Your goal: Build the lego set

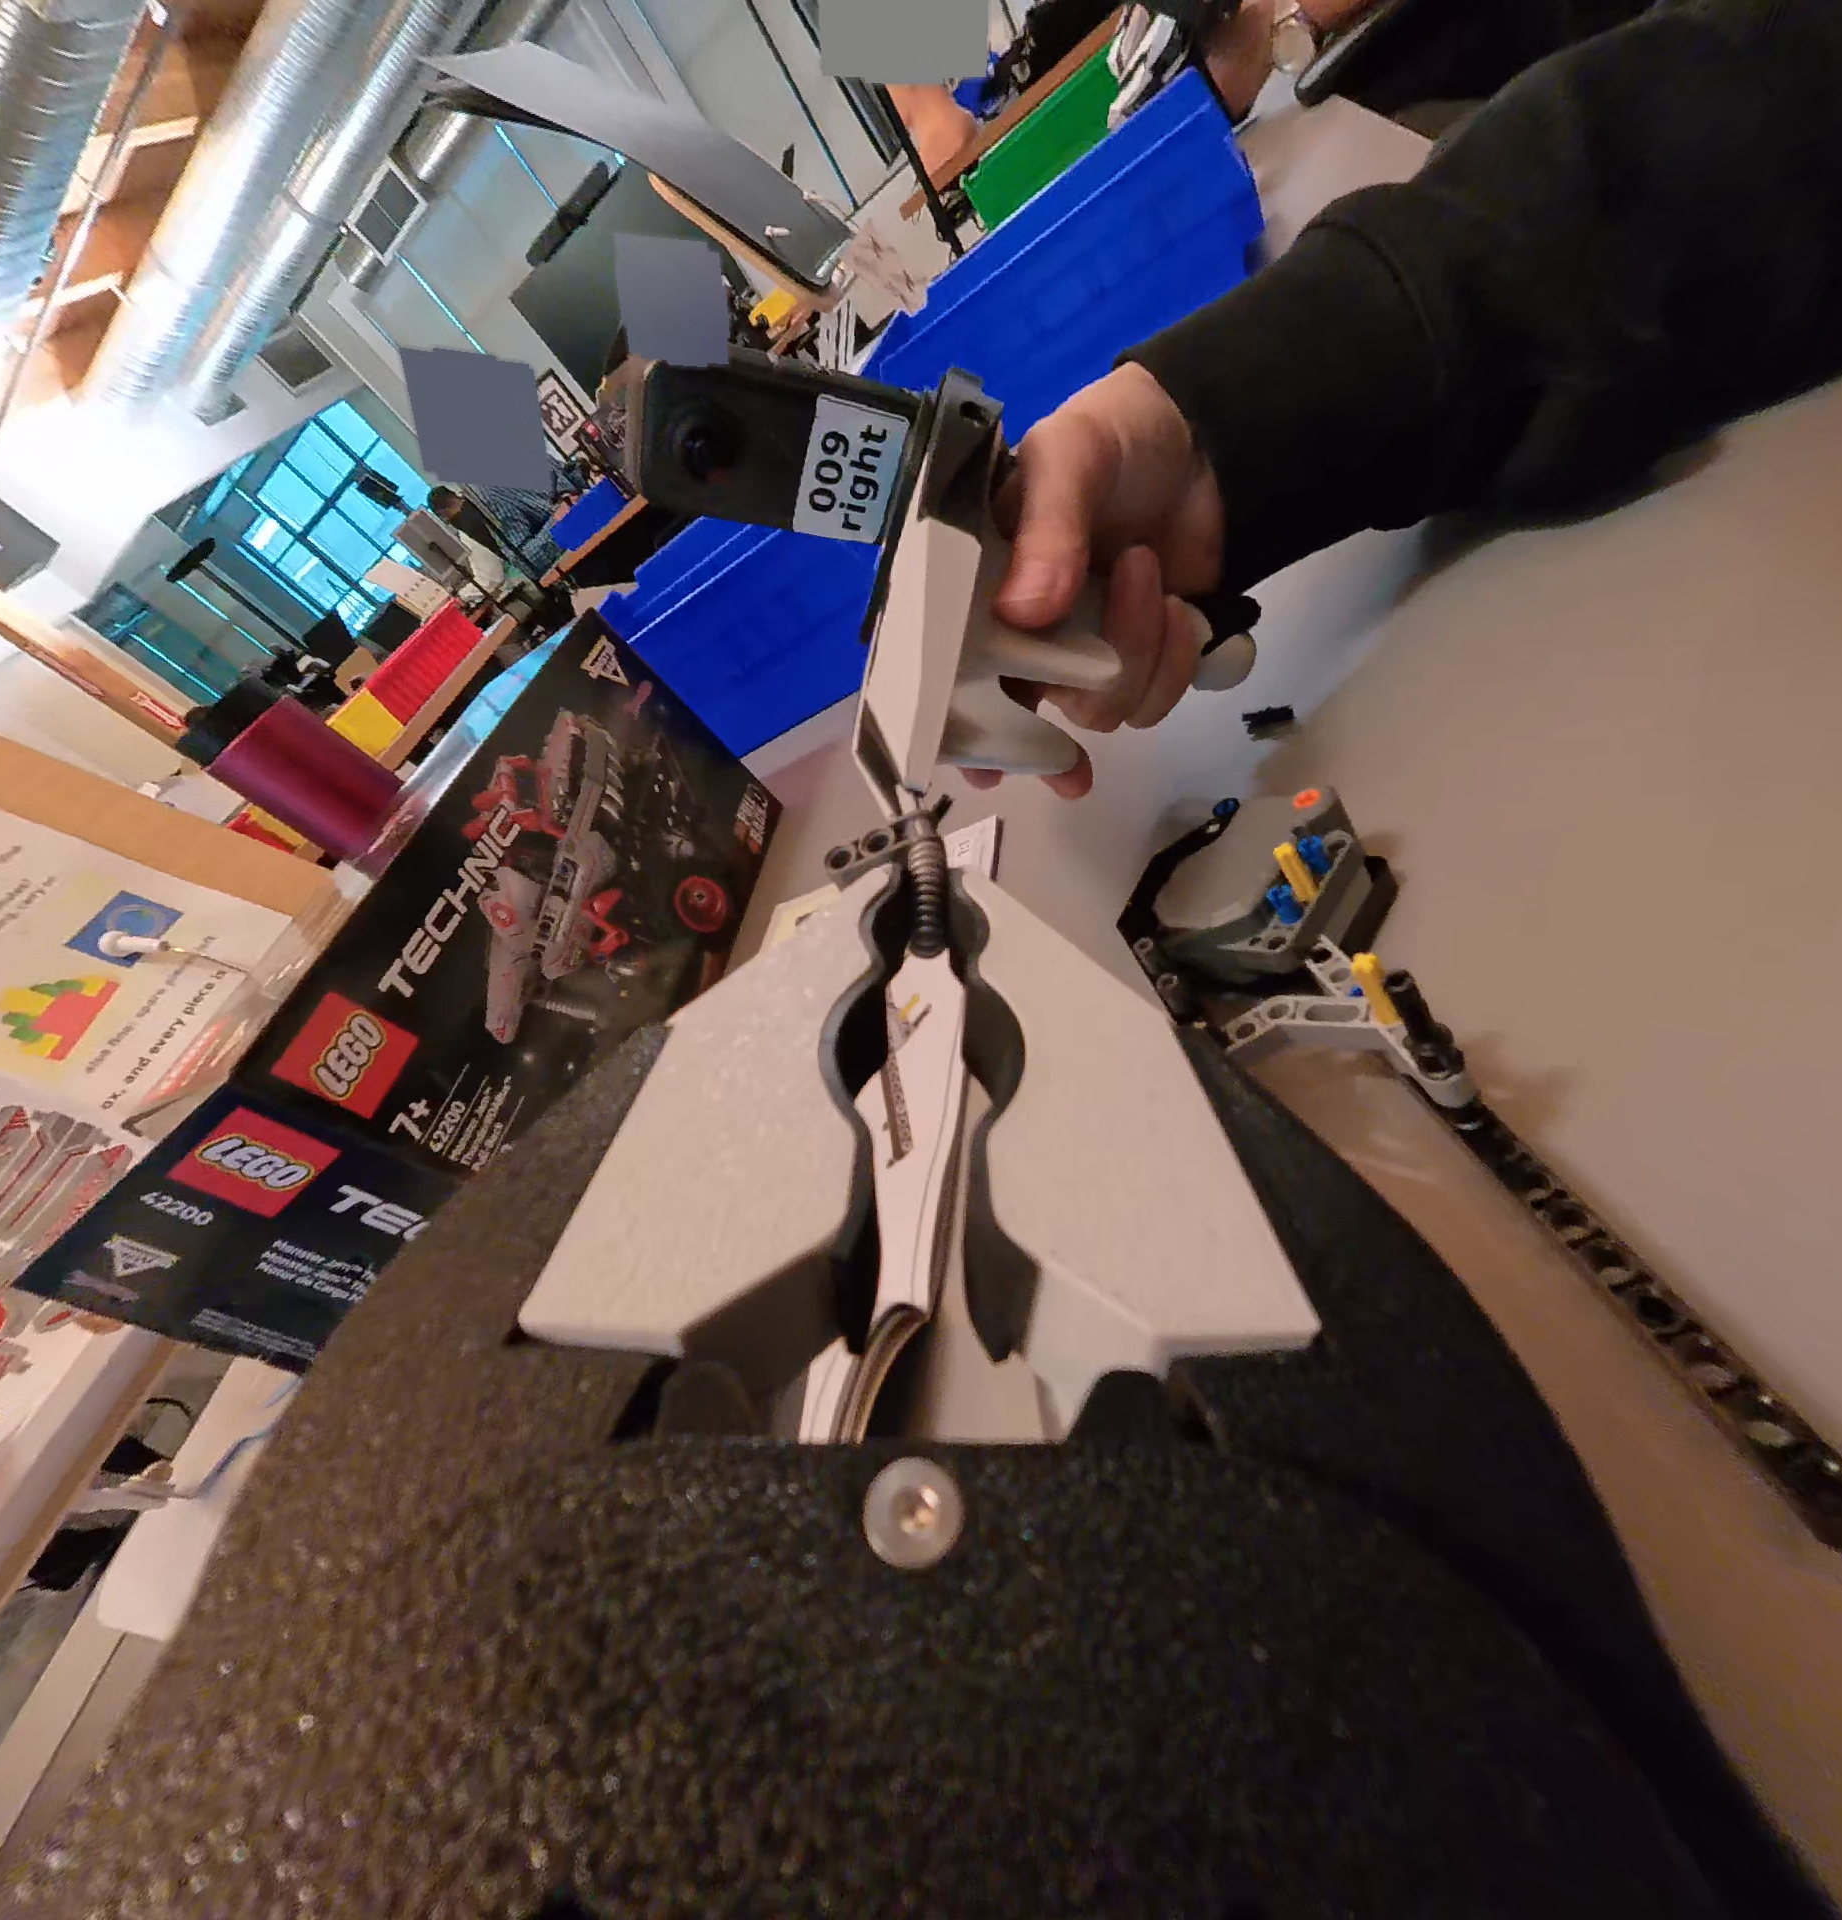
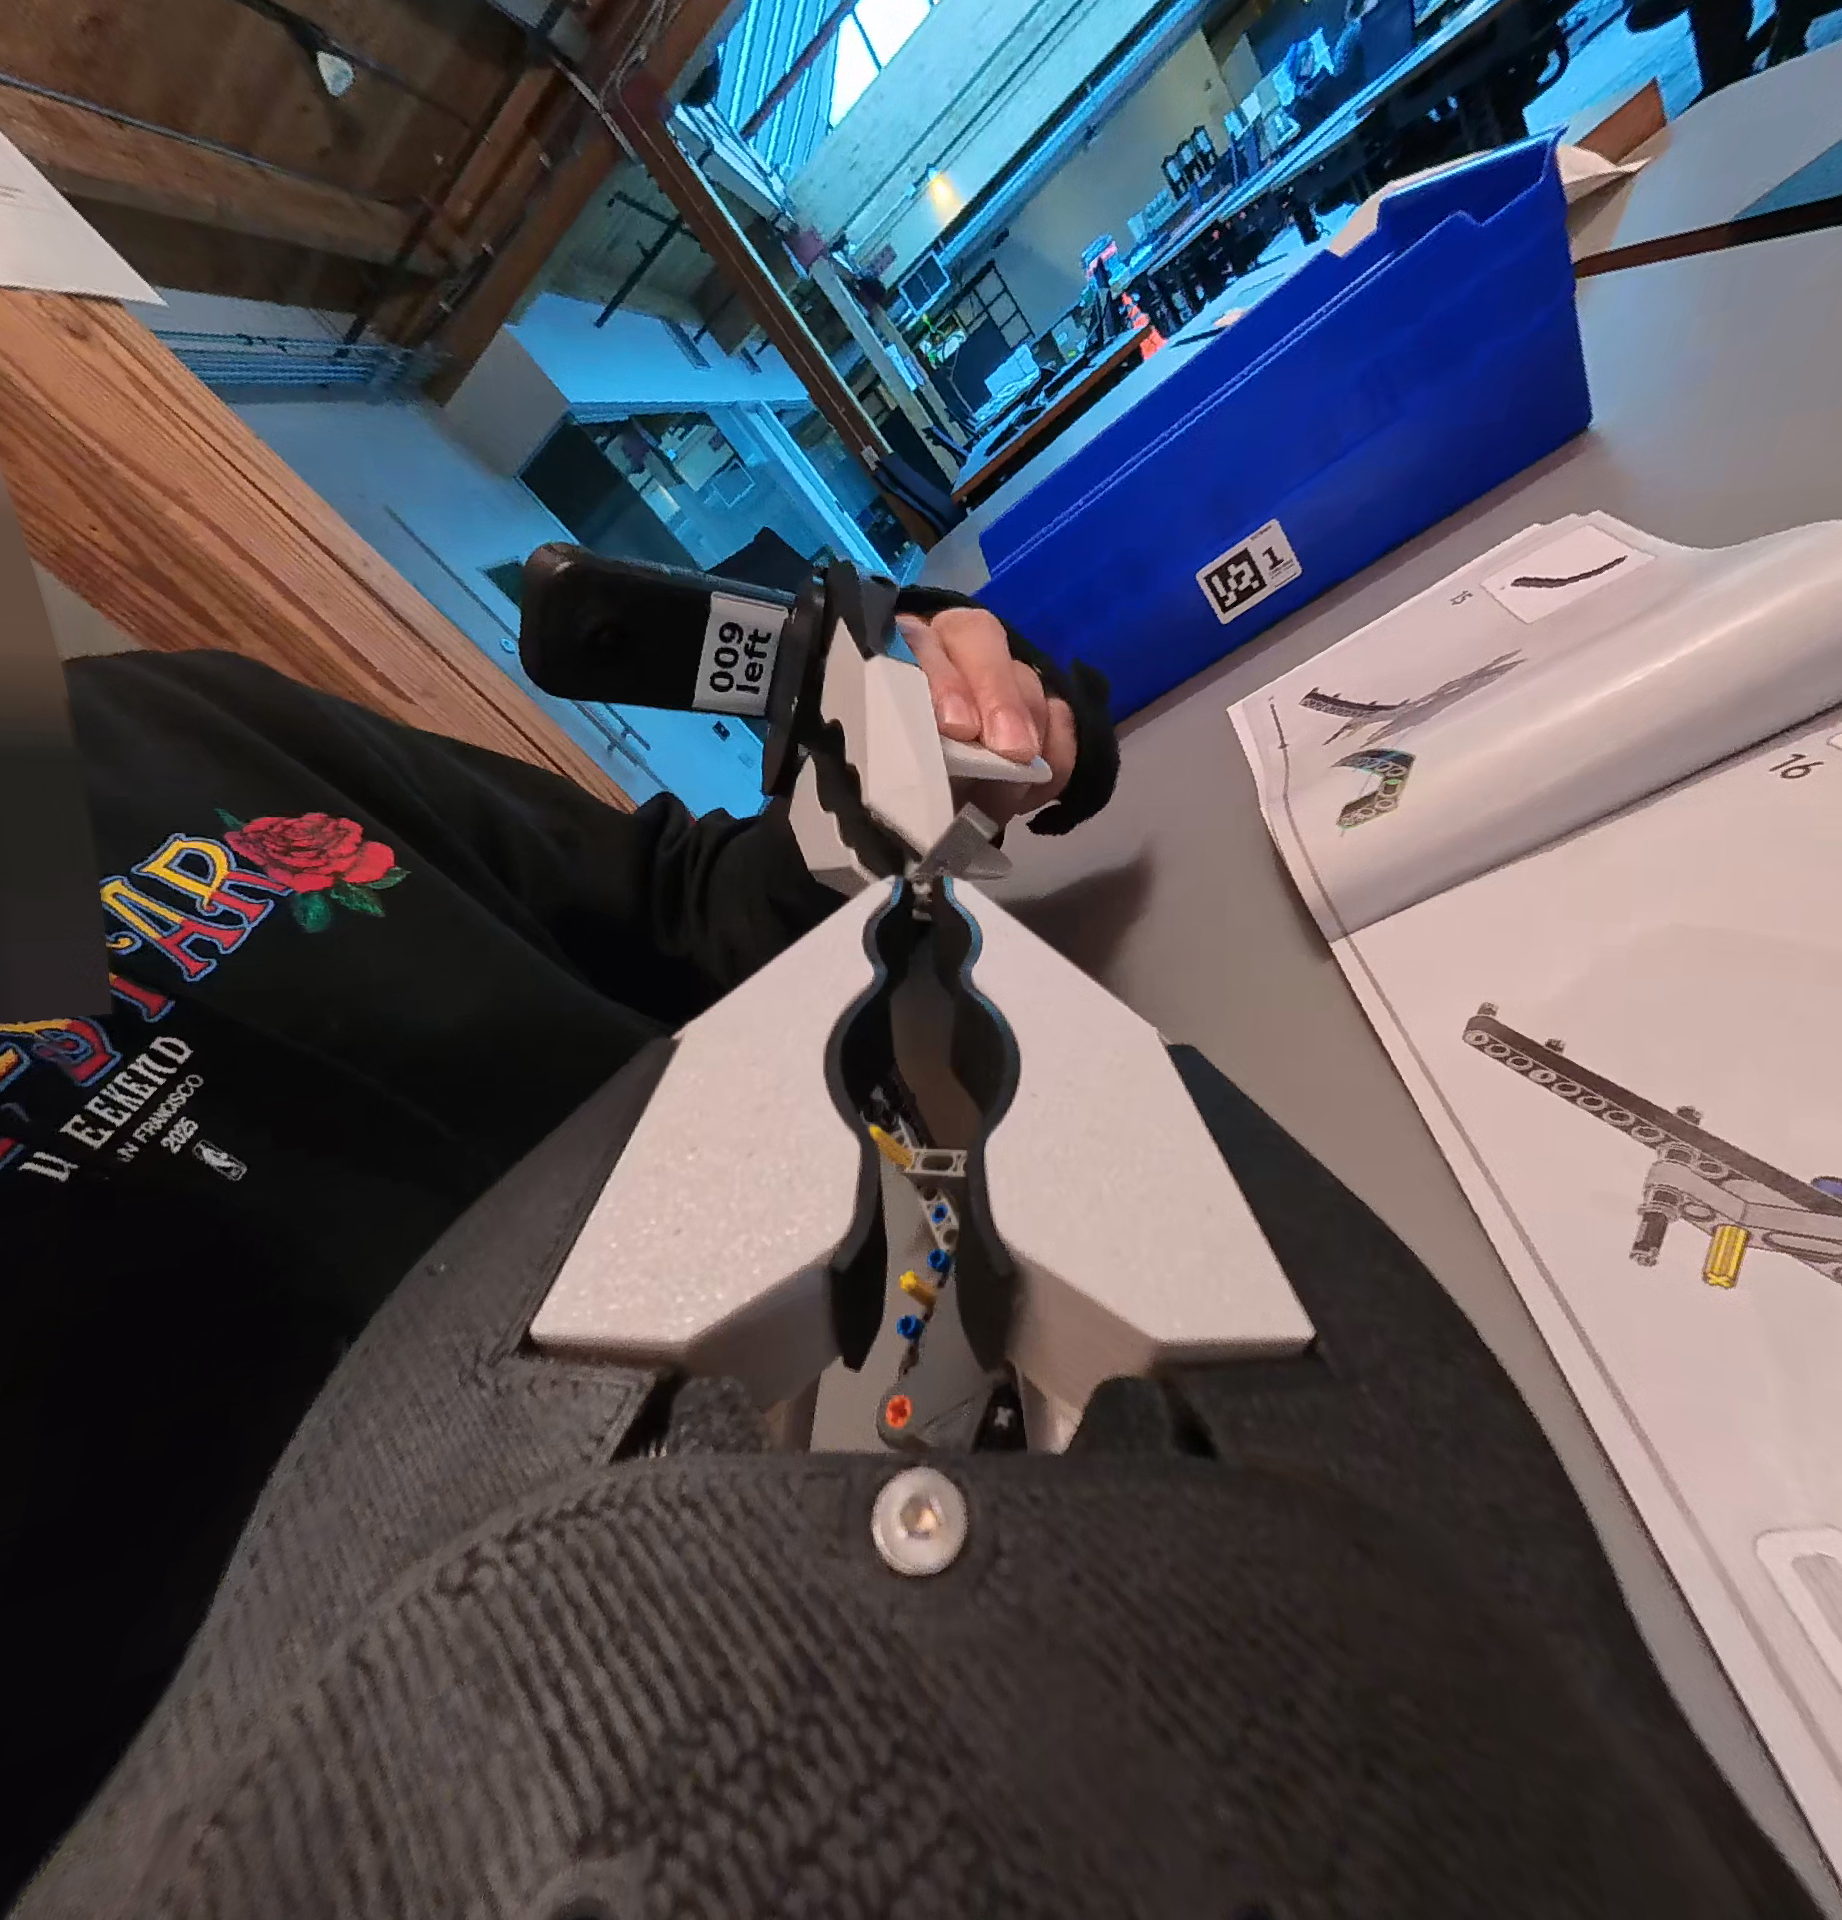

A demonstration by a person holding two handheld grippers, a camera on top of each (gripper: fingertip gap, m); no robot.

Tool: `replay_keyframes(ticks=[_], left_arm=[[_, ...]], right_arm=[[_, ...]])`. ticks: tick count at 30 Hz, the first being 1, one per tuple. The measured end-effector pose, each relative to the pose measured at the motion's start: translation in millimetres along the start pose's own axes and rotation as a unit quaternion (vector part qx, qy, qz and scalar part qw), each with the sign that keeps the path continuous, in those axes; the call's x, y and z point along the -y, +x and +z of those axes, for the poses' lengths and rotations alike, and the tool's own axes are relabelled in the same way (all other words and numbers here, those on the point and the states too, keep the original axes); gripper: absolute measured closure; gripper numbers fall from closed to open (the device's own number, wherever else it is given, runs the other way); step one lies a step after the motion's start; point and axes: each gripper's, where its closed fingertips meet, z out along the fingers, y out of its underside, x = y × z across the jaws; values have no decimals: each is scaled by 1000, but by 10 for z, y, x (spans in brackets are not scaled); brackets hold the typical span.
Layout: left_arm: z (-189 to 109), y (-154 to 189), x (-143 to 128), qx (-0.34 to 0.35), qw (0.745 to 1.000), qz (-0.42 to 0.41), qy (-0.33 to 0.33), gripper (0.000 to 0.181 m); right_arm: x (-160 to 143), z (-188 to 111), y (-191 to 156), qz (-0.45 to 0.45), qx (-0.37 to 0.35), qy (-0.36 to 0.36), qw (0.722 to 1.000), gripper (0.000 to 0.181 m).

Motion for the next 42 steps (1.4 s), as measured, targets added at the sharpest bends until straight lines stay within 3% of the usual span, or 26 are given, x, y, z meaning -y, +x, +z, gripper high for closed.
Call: replay_keyframes(ticks=[13,30,40,42], left_arm=[[-43,5,-5,-15,1000,-12,9,177],[-19,180,-99,-68,998,1,-19,177],[10,404,-203,-132,990,4,-48,177],[27,367,-212,-114,992,13,-50,177]], right_arm=[[-156,70,9,30,10,-34,999,179],[-316,41,30,-54,-14,-102,993,178],[-525,-1,101,-131,-54,-188,972,178],[-593,4,89,-150,-51,-210,965,178]])
